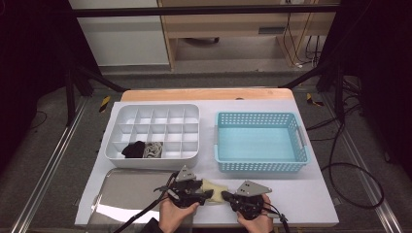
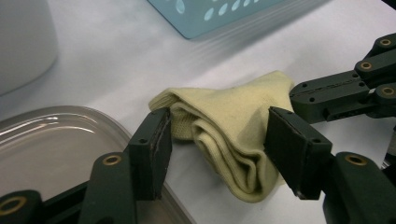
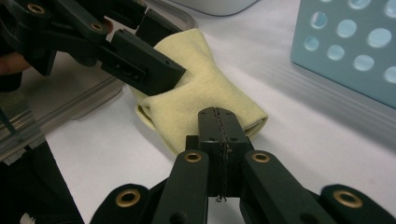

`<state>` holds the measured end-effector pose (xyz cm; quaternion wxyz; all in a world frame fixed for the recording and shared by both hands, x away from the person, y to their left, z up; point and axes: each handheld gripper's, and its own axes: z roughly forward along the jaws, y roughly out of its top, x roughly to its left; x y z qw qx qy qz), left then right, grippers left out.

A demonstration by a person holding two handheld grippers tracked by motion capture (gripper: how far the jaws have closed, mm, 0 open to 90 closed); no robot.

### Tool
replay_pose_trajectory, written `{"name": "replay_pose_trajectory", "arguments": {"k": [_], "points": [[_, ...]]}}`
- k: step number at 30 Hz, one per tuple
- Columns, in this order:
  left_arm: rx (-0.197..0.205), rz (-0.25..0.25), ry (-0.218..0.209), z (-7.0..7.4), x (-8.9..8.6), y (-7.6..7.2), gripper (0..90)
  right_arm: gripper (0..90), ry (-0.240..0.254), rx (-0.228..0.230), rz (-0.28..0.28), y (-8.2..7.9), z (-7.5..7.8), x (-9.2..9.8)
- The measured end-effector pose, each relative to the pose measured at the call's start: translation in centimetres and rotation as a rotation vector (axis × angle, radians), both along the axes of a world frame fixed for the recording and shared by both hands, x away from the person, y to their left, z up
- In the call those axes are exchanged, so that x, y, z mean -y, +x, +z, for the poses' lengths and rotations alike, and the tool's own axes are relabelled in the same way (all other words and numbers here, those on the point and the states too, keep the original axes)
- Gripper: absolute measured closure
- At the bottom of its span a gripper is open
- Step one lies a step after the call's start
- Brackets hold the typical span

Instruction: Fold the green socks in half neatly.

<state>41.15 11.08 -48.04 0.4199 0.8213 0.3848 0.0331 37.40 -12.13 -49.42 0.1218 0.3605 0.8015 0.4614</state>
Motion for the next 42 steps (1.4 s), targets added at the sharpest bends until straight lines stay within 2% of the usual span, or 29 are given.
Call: {"name": "replay_pose_trajectory", "arguments": {"k": [6, 12, 15, 20, 24, 29, 34, 42], "points": [[-0.01, -0.011, -0.003, -0.1, 0.3, -0.1, 43.8, 90.0, 0.001, -0.019, -0.021, 0.1, -0.1, 0.2], [-0.049, -0.012, -0.041, -0.1, 0.4, -0.2, 59.2, 90.0, 0.003, -0.03, -0.023, 0.1, -0.2, 0.4], [-0.042, -0.017, -0.046, 0.1, 0.3, -0.3, 68.0, 88.1, 0.017, -0.044, -0.018, 0.2, -0.1, 0.7], [-0.035, -0.035, -0.067, 0.6, 0.2, -0.4, 71.8, 81.0, 0.028, -0.021, -0.073, 0.3, 0.3, 2.3], [-0.01, -0.053, -0.075, 1.5, -0.1, -0.7, 72.1, 74.9, 0.027, -0.012, -0.113, 0.3, 0.3, 3.5], [0.047, -0.059, -0.078, 3.1, -0.6, -1.1, 72.1, 68.8, 0.026, 0.009, -0.152, 0.2, 0.5, 4.8], [0.094, -0.052, -0.077, 4.4, -1.4, -1.4, 72.1, 65.4, 0.029, 0.006, -0.181, 0.2, 0.5, 5.9], [0.151, -0.027, -0.047, 6.5, -2.8, -1.5, 72.1, 58.2, 0.025, 0.013, -0.23, 0.1, 0.7, 7.2]]}}
